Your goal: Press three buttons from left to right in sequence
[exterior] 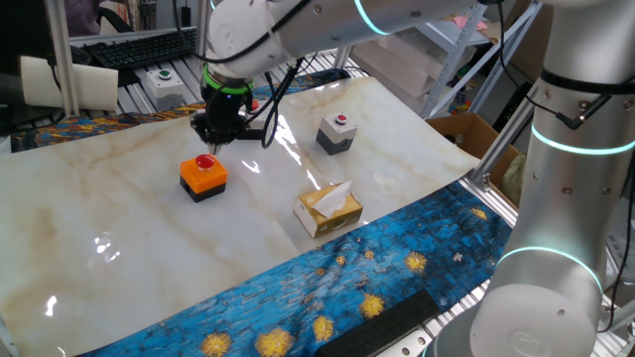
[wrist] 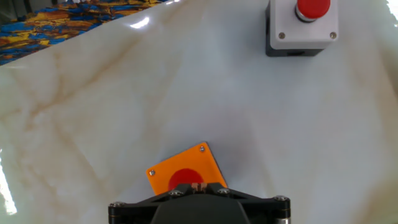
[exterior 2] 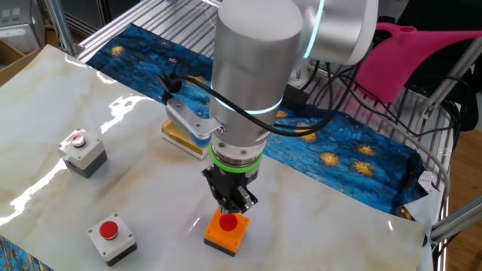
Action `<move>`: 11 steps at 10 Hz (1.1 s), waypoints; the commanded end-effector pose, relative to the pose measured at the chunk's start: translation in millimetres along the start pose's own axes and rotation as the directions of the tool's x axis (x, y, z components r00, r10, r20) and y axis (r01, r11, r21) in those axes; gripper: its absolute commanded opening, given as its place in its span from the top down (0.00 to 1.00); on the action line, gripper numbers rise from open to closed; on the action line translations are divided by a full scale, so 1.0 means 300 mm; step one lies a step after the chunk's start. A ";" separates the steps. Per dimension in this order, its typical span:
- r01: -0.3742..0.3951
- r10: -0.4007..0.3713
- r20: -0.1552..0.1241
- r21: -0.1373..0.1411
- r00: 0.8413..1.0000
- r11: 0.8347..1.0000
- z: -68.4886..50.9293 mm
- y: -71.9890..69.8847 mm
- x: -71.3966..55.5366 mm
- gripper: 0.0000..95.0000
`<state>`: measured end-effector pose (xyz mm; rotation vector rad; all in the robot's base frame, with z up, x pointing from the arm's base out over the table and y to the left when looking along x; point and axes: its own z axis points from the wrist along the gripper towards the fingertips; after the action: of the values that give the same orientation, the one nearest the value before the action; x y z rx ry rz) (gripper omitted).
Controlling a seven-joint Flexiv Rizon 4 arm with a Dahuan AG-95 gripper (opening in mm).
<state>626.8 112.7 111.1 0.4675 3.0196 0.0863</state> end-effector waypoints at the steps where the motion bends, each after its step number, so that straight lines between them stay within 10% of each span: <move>1: -0.005 0.005 0.013 -0.004 1.000 1.000 0.023 0.007 0.001 1.00; 11: -0.031 0.031 0.028 -0.014 0.999 0.999 0.097 0.048 0.019 1.00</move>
<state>629.6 129.4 85.1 0.5095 2.9867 0.1000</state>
